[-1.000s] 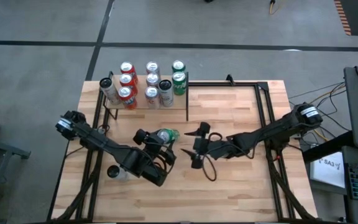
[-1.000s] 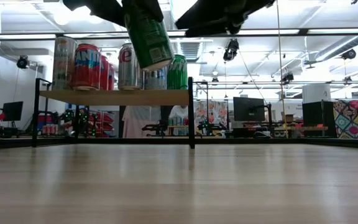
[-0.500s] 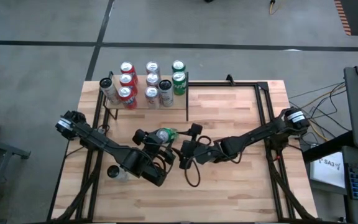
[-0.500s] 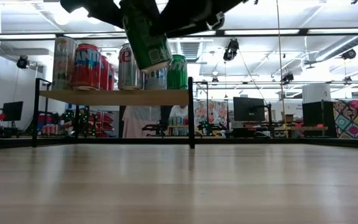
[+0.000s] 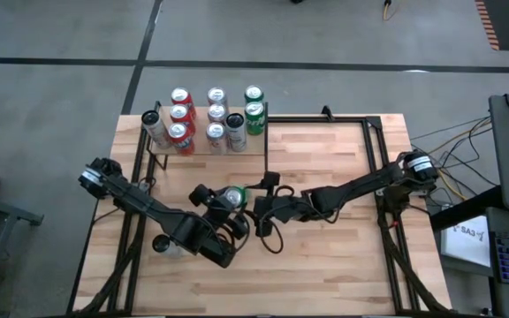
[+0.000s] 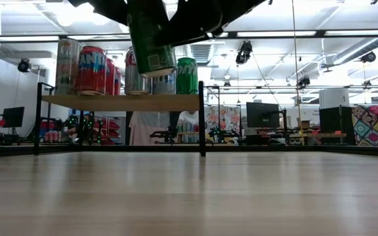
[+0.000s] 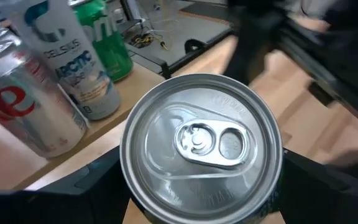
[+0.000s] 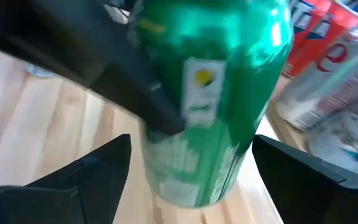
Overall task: Place canned beverage on shelf
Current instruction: Put the green soda can aligned with the other green soda cans on the shelf
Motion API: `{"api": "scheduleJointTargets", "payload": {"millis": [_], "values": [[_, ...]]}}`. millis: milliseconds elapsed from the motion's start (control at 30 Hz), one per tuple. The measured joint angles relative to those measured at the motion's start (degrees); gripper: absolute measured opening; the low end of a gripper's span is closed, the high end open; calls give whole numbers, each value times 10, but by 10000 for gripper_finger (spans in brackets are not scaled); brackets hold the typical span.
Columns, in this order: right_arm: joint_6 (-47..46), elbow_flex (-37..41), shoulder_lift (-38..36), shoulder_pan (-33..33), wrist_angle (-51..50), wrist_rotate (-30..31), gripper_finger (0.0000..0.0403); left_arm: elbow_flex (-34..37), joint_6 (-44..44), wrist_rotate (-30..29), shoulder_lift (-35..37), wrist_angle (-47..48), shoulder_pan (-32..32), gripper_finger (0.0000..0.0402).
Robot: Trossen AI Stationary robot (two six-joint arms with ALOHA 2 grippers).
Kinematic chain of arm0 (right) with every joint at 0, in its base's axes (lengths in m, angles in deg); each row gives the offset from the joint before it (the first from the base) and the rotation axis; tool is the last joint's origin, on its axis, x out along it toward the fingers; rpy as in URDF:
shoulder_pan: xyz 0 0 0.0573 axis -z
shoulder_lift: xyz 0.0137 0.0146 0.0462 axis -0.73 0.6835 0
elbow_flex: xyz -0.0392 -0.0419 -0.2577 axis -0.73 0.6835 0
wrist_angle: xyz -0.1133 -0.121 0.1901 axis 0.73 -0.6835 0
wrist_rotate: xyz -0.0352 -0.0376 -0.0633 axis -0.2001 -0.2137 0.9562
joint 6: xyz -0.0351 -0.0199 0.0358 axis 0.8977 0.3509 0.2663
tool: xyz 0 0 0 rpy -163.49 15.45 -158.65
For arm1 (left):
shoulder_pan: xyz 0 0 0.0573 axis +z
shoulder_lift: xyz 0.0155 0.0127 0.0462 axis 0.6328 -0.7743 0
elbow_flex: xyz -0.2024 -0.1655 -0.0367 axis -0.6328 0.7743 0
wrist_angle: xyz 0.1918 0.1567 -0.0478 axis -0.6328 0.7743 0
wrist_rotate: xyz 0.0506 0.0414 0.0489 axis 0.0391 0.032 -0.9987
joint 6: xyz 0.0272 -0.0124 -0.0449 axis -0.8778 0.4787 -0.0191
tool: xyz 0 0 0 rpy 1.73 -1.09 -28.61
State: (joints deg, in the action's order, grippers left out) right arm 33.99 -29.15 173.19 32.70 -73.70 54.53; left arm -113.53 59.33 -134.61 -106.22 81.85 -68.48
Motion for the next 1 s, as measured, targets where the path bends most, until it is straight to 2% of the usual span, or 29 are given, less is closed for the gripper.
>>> {"api": "scheduleJointTargets", "payload": {"millis": [233,333,400,600,767,1000], "values": [[13,0,1,20,11,-53,322,0,-51,4,0,-7,-11,300],[26,0,4,33,23,-137,322,0,-83,6,0,-32,-14,300],[27,0,7,39,33,-170,321,0,-109,11,0,-51,-15,300],[32,0,8,44,34,-182,306,0,-122,16,0,-61,-14,302],[34,0,7,45,35,-184,277,0,-119,15,0,-65,-14,320],[42,0,6,45,25,-184,277,-1,-116,8,0,-76,-13,339]]}}
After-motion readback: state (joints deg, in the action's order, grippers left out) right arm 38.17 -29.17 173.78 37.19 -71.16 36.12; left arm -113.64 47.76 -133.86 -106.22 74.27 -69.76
